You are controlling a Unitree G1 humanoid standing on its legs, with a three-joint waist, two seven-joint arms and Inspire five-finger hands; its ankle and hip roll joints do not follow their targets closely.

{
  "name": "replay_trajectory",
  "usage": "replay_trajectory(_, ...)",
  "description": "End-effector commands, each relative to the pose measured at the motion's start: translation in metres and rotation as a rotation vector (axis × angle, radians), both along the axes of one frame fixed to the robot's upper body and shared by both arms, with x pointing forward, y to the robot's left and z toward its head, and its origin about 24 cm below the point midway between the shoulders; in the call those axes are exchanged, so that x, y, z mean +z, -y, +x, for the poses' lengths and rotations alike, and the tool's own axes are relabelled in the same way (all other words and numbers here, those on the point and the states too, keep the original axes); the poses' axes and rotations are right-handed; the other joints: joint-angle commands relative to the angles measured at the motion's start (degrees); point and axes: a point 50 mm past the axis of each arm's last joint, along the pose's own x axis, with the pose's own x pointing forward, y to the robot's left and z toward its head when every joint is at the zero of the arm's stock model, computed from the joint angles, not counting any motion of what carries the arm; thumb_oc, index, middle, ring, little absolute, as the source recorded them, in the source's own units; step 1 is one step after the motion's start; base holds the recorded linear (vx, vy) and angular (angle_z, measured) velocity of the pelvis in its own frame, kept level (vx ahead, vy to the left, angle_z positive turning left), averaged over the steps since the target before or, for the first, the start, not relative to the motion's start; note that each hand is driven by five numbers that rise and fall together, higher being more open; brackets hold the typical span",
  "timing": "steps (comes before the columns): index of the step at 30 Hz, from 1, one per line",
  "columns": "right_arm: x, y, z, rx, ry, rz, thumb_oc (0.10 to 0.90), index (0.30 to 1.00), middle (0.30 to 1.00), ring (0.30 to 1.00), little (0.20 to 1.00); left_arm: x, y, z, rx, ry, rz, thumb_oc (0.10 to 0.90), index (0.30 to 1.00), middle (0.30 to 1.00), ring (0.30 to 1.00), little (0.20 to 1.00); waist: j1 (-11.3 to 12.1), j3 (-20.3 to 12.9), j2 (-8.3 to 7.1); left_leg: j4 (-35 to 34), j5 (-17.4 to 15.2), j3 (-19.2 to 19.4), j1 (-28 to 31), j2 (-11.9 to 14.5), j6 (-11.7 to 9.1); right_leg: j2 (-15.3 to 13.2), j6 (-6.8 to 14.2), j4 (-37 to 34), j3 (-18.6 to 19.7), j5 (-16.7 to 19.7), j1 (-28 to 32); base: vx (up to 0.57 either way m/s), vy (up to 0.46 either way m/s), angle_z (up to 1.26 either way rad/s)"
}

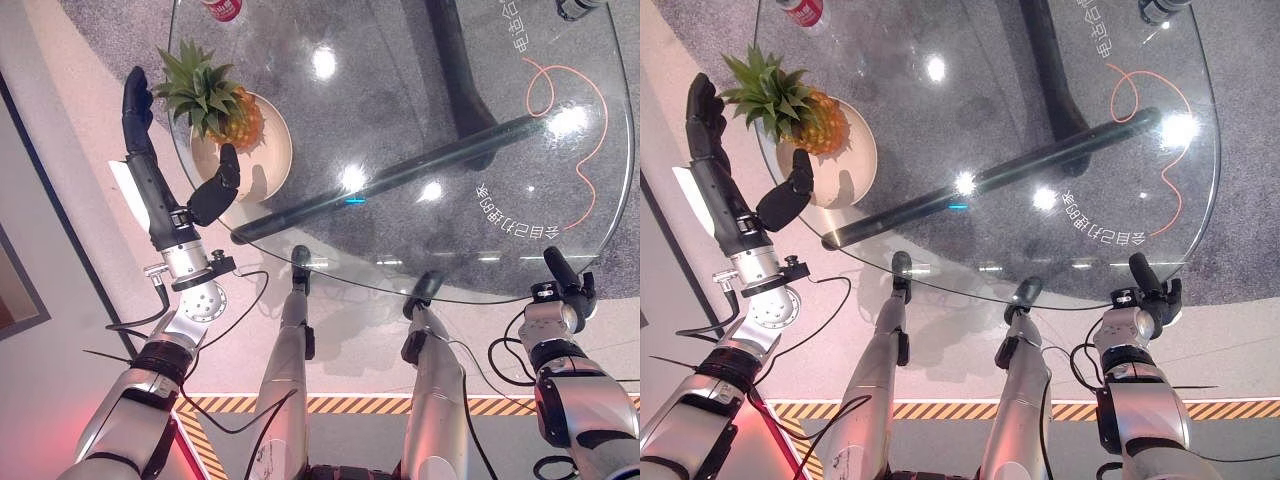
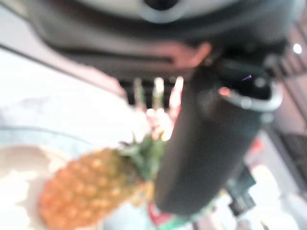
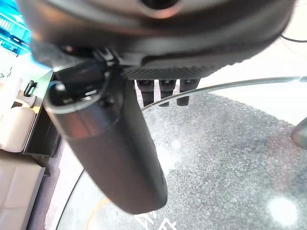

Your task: Pick up the fruit to the plate

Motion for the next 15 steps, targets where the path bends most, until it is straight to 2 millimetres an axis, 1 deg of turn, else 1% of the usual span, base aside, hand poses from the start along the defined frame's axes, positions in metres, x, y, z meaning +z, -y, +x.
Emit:
replay_trajectory(1,0.007,0.047,-0.035,-0.147,-0.023,-0.088,0.8,0.9,0.9,0.9,0.9,0.039,-0.004,-0.006,-0.027,0.229,-0.108,0.8,0.9,0.9,0.9,0.9,0.9,-1.3,0.92,6.4,-8.3,-1.0,1.6,1.9,-2.1,0.0,1.9,-2.1,-0.6,3.1,2.2,0.0,0.0,0.0)
replay_trajectory(10,0.004,0.05,-0.04,-0.156,-0.028,-0.088,0.8,0.9,0.9,0.9,0.9,0.049,-0.017,-0.01,0.006,0.276,-0.178,0.8,0.9,0.9,0.9,0.9,0.9,-1.3,0.98,5.8,-8.3,-1.0,3.2,1.8,-2.1,-0.1,1.9,-2.3,-0.5,2.9,3.5,0.0,0.0,0.0)
replay_trajectory(15,0.002,0.052,-0.042,-0.154,-0.043,-0.087,0.8,0.9,0.9,0.9,0.9,0.046,-0.03,-0.008,0.014,0.233,-0.273,0.8,0.9,0.9,0.9,0.9,0.9,-1.3,1.06,5.4,-8.2,-0.8,4.4,1.9,-2.1,0.0,1.9,-2.2,-0.4,2.5,4.6,0.0,0.0,0.0)
